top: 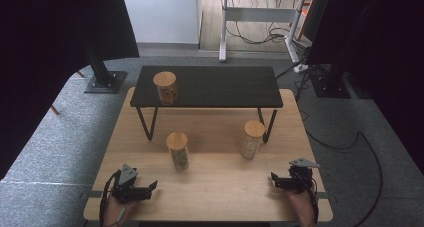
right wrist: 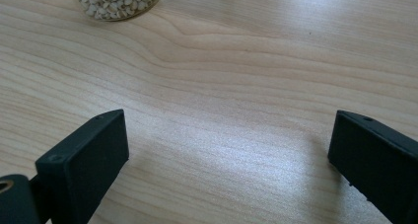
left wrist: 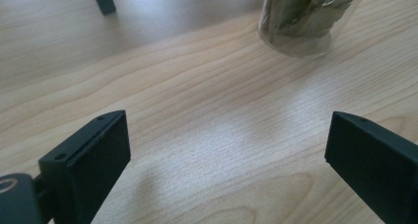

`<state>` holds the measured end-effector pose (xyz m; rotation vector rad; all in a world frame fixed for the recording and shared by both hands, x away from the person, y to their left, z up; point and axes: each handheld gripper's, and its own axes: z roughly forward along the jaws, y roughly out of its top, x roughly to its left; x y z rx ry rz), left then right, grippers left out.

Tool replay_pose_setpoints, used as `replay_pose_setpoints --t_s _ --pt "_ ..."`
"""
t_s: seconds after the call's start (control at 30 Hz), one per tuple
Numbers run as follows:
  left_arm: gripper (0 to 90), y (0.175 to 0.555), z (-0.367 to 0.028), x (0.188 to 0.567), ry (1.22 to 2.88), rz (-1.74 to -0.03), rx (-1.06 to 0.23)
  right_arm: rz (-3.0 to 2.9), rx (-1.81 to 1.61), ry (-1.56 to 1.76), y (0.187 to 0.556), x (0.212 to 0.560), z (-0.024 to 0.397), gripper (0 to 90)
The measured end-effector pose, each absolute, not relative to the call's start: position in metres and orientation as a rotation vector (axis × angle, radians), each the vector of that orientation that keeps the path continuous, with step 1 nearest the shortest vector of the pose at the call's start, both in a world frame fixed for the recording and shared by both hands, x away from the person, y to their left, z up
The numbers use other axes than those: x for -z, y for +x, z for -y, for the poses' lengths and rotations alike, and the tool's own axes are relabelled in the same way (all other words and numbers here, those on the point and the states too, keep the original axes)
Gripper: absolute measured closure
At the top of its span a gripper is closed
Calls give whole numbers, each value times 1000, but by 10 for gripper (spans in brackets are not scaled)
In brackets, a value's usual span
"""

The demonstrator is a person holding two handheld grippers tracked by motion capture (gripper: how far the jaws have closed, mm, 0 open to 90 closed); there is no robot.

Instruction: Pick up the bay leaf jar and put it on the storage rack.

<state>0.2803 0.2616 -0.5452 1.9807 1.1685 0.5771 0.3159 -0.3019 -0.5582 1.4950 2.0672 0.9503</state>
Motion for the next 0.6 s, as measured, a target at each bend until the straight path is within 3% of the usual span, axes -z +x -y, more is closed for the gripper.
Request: replay_pose_setpoints --t_s 0.6 --pt "41 294 -258 554 2061 -1249 -556 -2060 -1053 1404 309 542 287 26"
